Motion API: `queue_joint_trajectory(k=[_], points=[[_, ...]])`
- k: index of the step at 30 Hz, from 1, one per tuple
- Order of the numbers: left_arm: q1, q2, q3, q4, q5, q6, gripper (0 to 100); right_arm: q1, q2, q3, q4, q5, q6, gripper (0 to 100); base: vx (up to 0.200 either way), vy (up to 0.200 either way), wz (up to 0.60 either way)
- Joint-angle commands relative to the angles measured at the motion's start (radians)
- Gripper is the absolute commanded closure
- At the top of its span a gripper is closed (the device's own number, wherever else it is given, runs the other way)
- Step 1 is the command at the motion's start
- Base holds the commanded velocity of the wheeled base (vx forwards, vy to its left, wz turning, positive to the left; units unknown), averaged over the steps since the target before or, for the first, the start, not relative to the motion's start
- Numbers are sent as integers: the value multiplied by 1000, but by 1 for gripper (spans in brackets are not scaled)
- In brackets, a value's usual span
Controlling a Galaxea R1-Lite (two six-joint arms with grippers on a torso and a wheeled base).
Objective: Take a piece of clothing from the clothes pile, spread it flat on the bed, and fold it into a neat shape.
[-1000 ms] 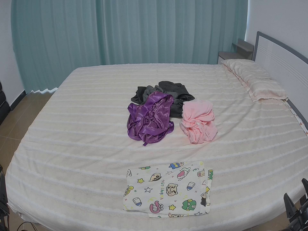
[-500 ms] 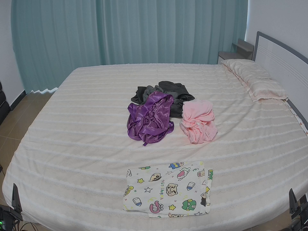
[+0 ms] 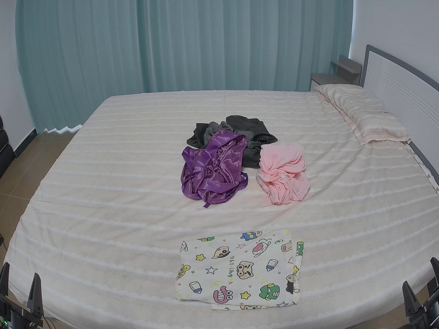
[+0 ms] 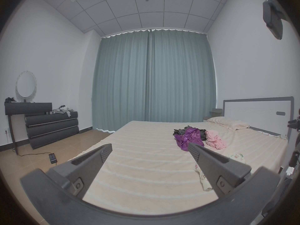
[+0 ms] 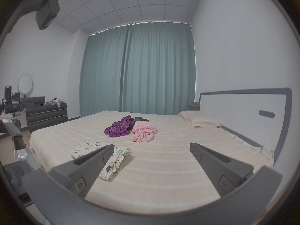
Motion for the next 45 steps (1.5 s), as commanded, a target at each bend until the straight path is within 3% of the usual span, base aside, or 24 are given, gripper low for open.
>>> queue_joint_trajectory(k=[1, 11, 20, 23, 24, 28, 37, 39, 45], points=[[-1, -7, 18, 0, -4, 1, 0, 4, 9, -5, 1, 0, 2, 0, 0, 0, 0], [-1, -6, 16, 6, -46, 10, 0, -5, -17, 0, -12, 0, 13, 0, 0, 0, 0], [0, -7, 18, 6, 3, 17, 0, -5, -17, 6, -35, -2, 8, 0, 0, 0, 0], [0, -7, 18, 6, 10, 17, 0, -5, -17, 6, -37, -2, -13, 0, 0, 0, 0], [0, -7, 18, 8, 9, 4, 0, -5, -17, 9, -45, 1, -64, 0, 0, 0, 0], [0, -7, 18, 8, 12, 1, 0, -5, -17, 15, -68, 47, -107, 0, 0, 0, 0], [0, -7, 18, 25, -7, -29, 0, 21, 38, 4, -34, 70, -105, 0, 0, 0, 0], [0, -7, 18, 43, -37, -17, 0, 21, 38, 8, -45, 75, -95, 0, 0, 0, 0], [0, -7, 18, 58, -71, 18, 0, -3, -17, 9, -48, 106, 68, 0, 0, 0, 0]])
